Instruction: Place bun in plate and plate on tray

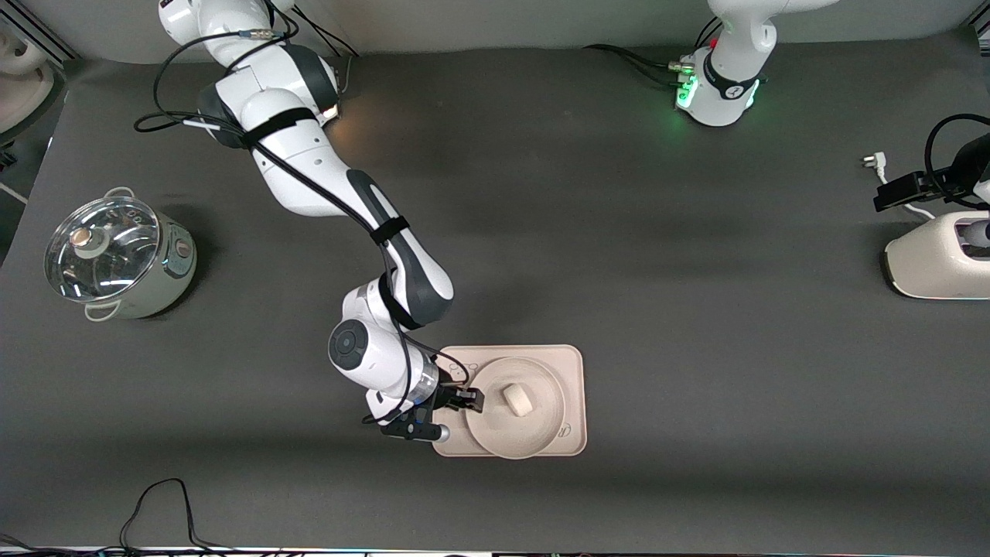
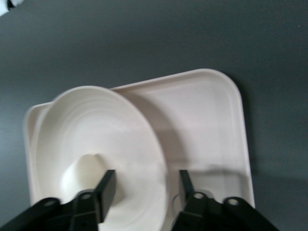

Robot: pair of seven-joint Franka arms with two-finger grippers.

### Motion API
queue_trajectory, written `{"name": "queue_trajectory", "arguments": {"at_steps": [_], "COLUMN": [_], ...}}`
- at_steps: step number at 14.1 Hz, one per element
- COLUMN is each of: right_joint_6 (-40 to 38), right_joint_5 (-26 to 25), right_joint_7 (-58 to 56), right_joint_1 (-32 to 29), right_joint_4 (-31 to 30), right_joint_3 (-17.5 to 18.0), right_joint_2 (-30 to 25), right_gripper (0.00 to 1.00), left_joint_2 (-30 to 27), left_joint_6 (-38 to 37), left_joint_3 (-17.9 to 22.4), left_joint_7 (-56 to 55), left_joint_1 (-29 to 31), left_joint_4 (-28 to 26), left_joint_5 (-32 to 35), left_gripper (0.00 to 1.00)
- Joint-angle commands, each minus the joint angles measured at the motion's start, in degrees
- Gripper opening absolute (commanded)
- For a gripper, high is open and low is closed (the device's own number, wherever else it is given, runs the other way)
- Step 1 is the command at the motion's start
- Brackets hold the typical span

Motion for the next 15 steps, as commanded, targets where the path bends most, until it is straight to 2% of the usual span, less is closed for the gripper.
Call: {"name": "queue_trajectory", "arguments": {"at_steps": [1, 4, 6, 8, 11, 13, 15], "right_joint_6": [-9.9, -18.6, -24.9, -31.4, -45.6, -49.2, -49.0], "right_joint_5": [1.3, 0.2, -0.5, -5.6, -16.8, -21.4, -22.9], "right_joint_7": [1.7, 1.8, 1.0, 0.5, -12.9, -17.3, -21.3], "right_joint_1": [-1.2, -1.8, -4.2, -7.1, -13.3, -17.9, -22.0], "right_joint_4": [-3.6, -8.8, -16.1, -23.1, -24.9, -28.5, -32.0], "right_joint_3": [-0.2, -0.6, -0.7, -0.2, 1.6, 1.7, 1.7], "right_joint_2": [-9.8, -21.9, -32.0, -42.2, -52.1, -57.6, -61.0], "right_gripper": [1.0, 1.0, 1.0, 1.0, 1.0, 1.0, 1.0], "left_joint_2": [-1.8, -1.8, -1.7, -1.7, -1.8, -1.8, -1.8], "left_joint_6": [0.0, 0.1, 0.3, 0.2, 0.2, 0.2, 0.2], "left_joint_3": [0.3, 0.3, 0.3, 0.3, 0.3, 0.3, 0.3], "left_joint_7": [0.8, 0.8, 0.8, 0.8, 0.8, 0.8, 0.8], "left_joint_1": [-0.5, -0.5, -0.5, -0.3, -0.1, -0.2, -0.2], "left_joint_4": [-1.6, -1.6, -1.6, -1.7, -1.7, -1.6, -1.6], "left_joint_5": [-0.3, -0.3, -0.3, -0.3, -0.3, -0.3, -0.3], "left_gripper": [1.0, 1.0, 1.0, 1.0, 1.0, 1.0, 1.0]}}
